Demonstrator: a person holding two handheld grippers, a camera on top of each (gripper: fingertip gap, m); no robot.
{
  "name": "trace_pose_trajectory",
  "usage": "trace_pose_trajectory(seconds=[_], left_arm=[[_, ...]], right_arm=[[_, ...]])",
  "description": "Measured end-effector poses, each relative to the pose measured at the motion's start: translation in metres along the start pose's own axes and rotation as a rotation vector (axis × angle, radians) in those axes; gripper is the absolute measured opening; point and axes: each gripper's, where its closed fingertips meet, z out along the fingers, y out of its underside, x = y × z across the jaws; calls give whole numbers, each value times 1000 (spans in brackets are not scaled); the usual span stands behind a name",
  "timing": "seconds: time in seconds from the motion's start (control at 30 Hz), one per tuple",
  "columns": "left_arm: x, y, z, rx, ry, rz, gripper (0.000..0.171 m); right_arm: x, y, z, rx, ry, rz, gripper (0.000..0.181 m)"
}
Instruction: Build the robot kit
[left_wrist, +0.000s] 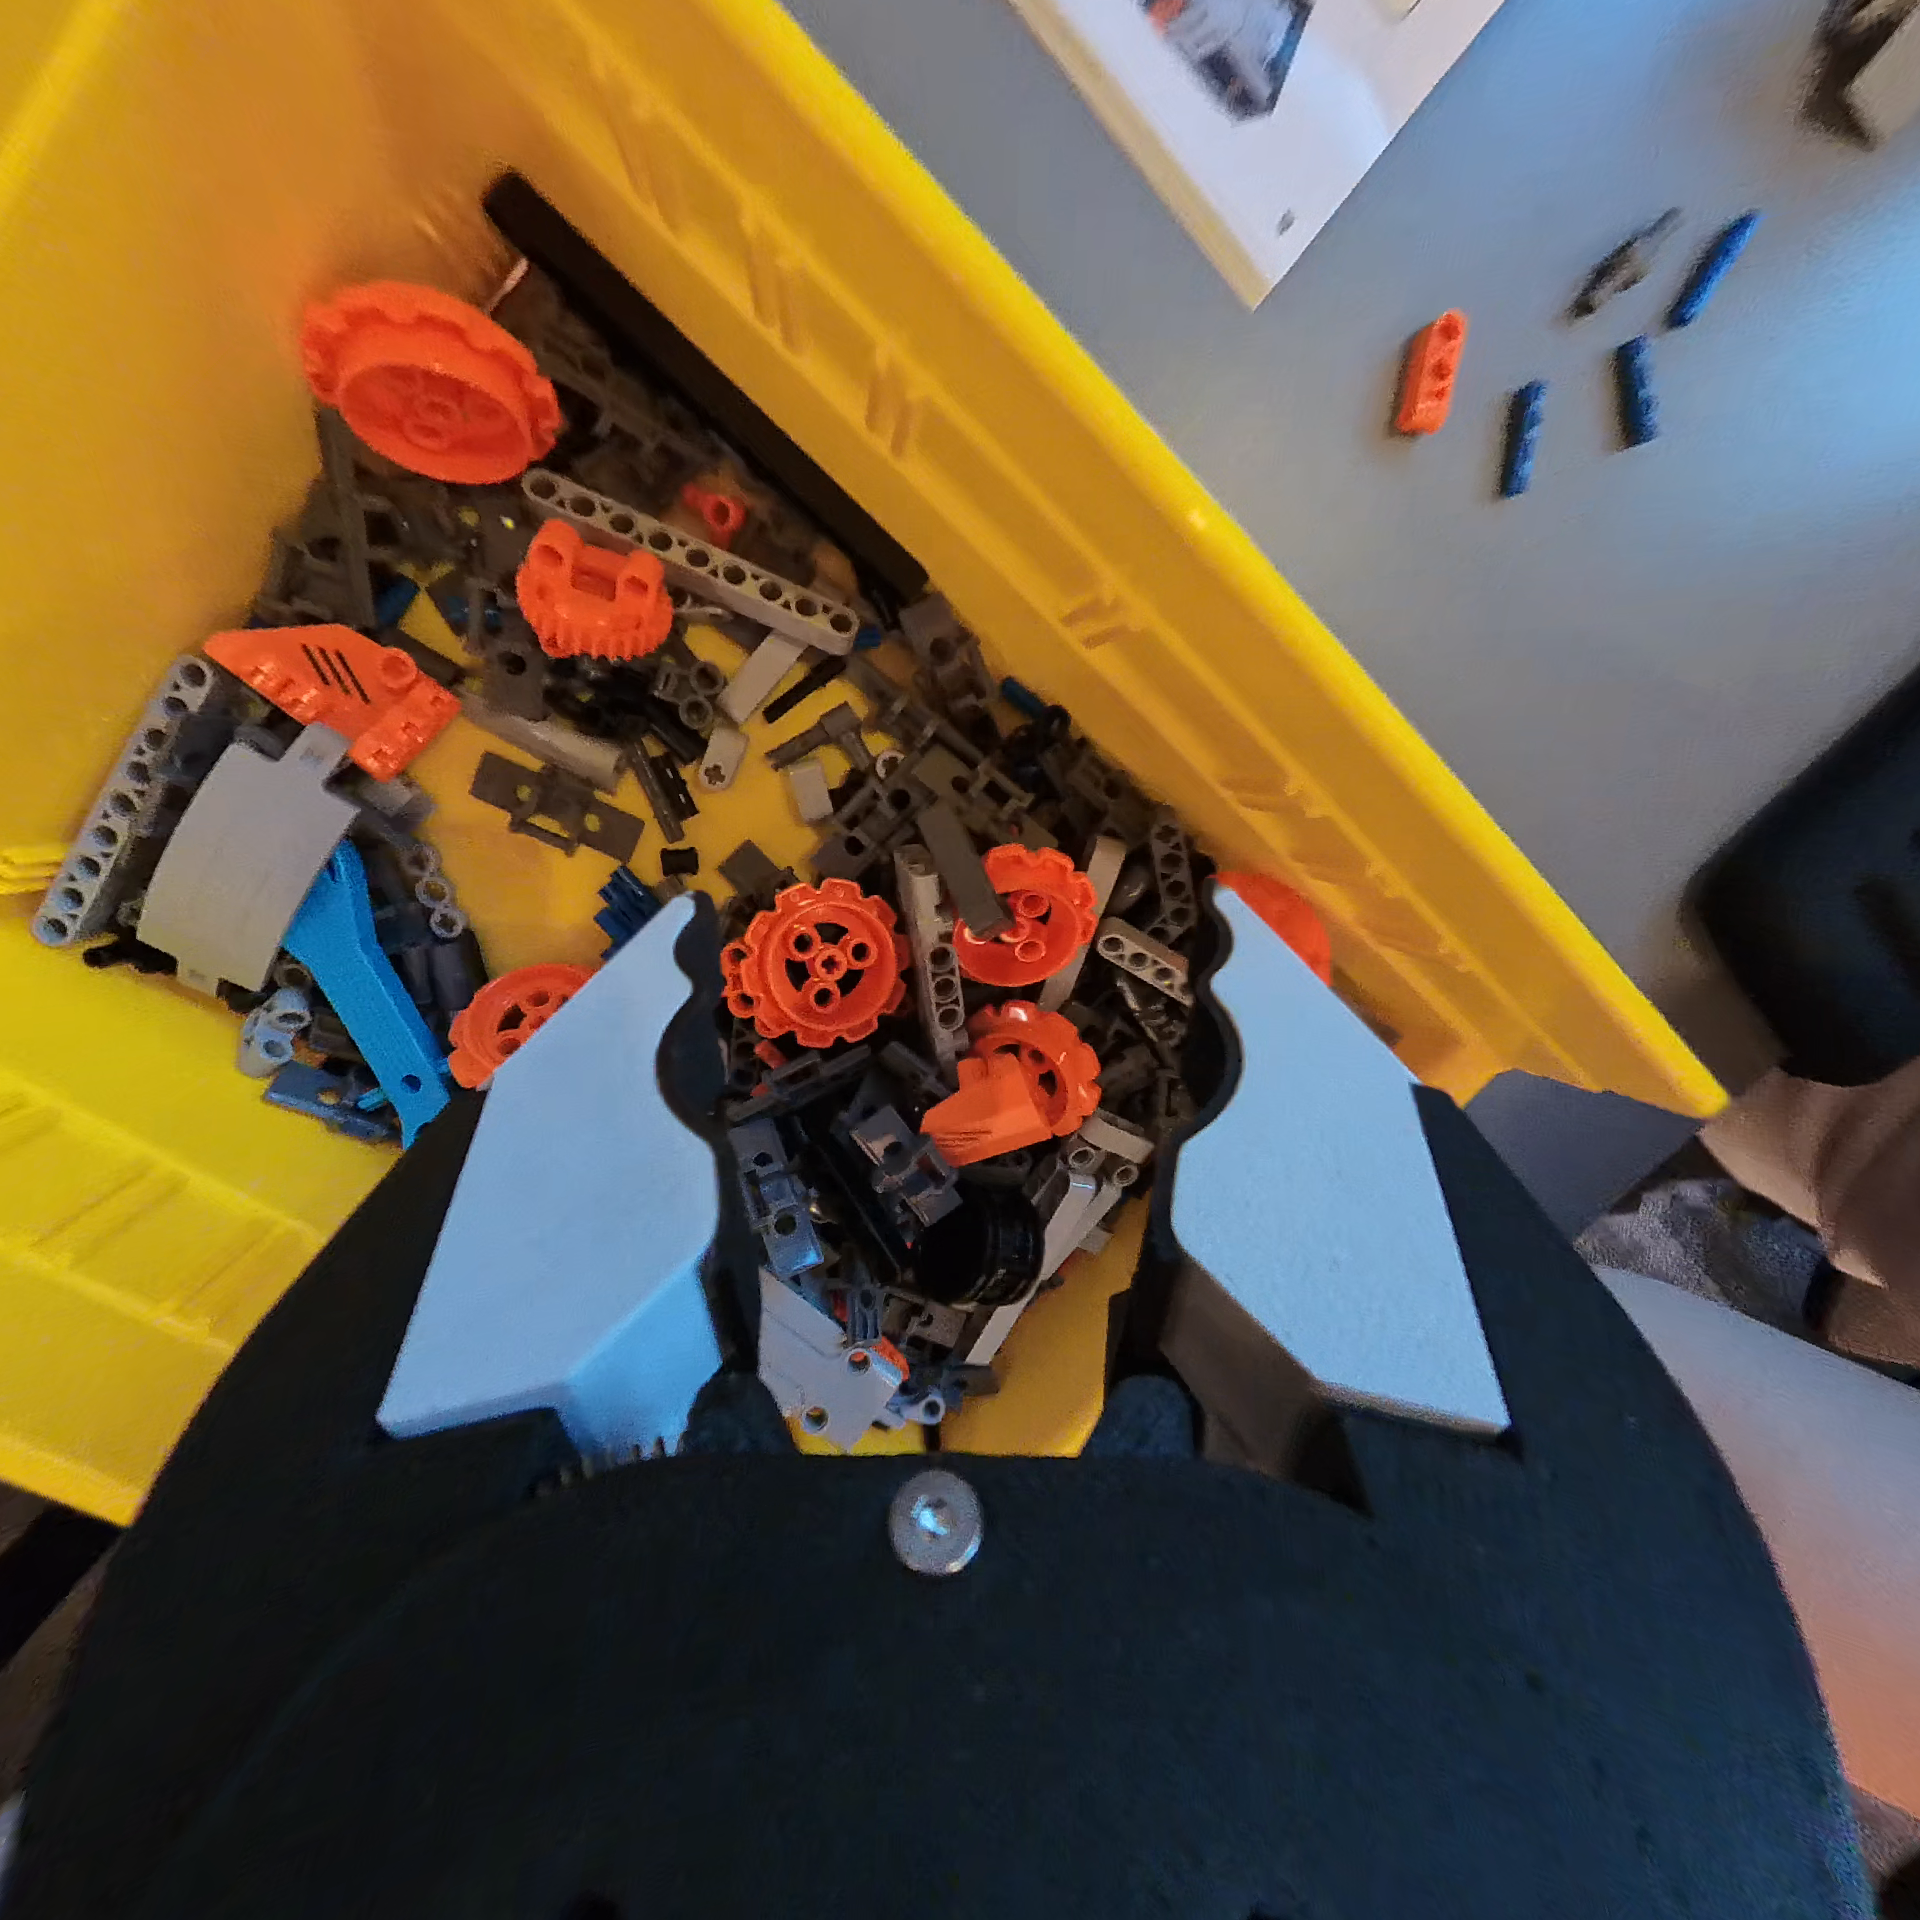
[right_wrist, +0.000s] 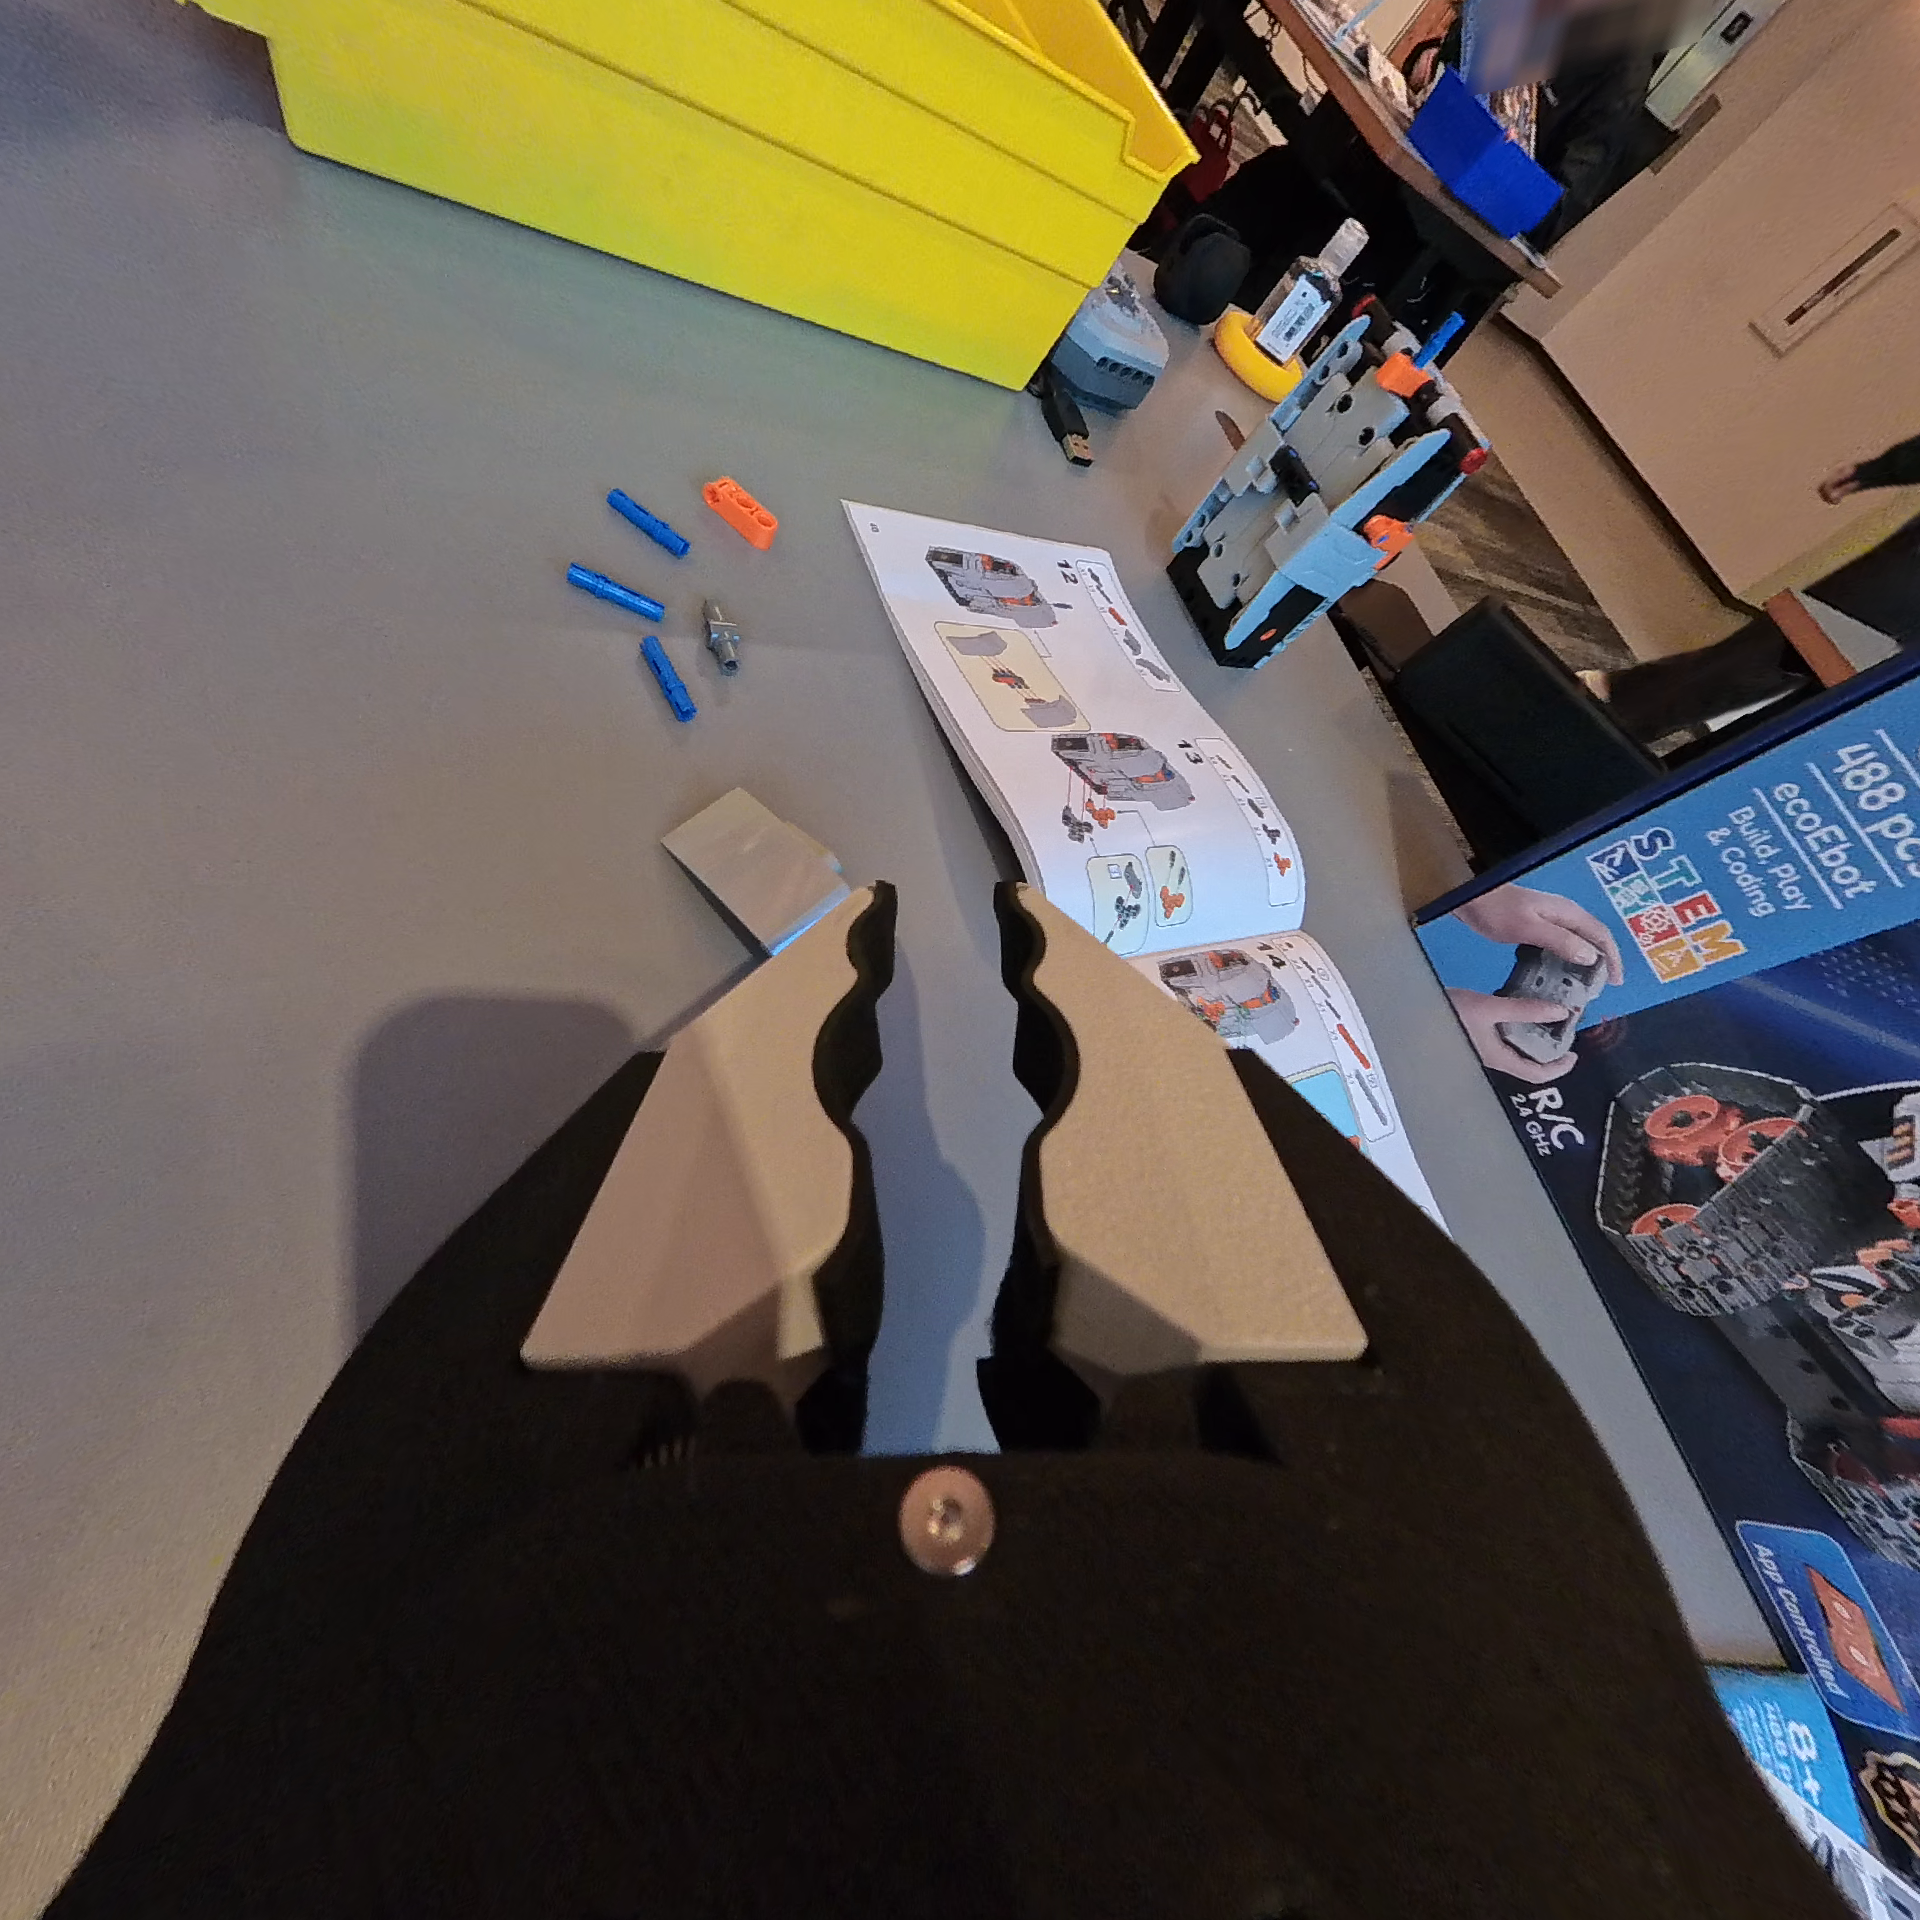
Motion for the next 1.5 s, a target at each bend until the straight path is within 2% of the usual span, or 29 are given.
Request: trace_pose_trajectory(seconds=[0.33, 0.43, 0.53, 0.57, 0.67, 0.77, 0.87, 0.9, 1.03, 1.07, 1.1, 1.2, 1.23, 1.3, 1.37, 1.43, 1.5], left_arm=[[3, 22, 24, -222, 12, -71, 92], [-3, 25, 28, -282, -45, -79, 94], [-12, 35, 33, -392, -114, -92, 90], [-14, 39, 35, -425, -115, -107, 94], [-20, 41, 33, -426, -123, -169, 93], [-37, 48, 27, -428, -194, -185, 83], [-71, 56, 14, -418, -362, -211, 39], [-76, 56, 12, -395, -369, -217, 29], [-91, 43, 7, -250, -367, -268, 25], [-97, 39, 2, -207, -391, -291, 12], [-102, 36, -3, -165, -414, -310, 10], [-78, 23, -9, -40, -255, -326, 61], [-64, 23, -13, -24, -201, -307, 67], [-22, 30, -16, -23, -44, -222, 67], [18, 48, -16, -96, 70, -131, 72], [26, 56, -17, -159, 23, -100, 79], [26, 45, -20, -159, -23, -130, 84]], right_arm=[[-3, 1, 2, -7, -14, -11, 19], [-3, 2, 2, -7, -17, -12, 19], [-3, 3, 3, -12, -19, -12, 19], [-3, 3, 3, -12, -20, -12, 19], [-3, 3, 2, -11, -20, -14, 19], [-4, 3, 3, -12, -23, -13, 19], [-5, 3, 3, -15, -28, -16, 19], [-5, 3, 3, -15, -28, -18, 19], [-6, 3, 4, -15, -30, -17, 19], [-6, 3, 4, -16, -31, -16, 19], [-6, 4, 4, -16, -31, -17, 19], [-6, 4, 3, -18, -30, -20, 19], [-6, 4, 3, -17, -30, -19, 19], [-6, 4, 3, -15, -31, -18, 19], [-6, 3, 3, -14, -33, -16, 19], [-7, 3, 3, -14, -37, -18, 19], [-8, 3, 4, -17, -41, -22, 19]])
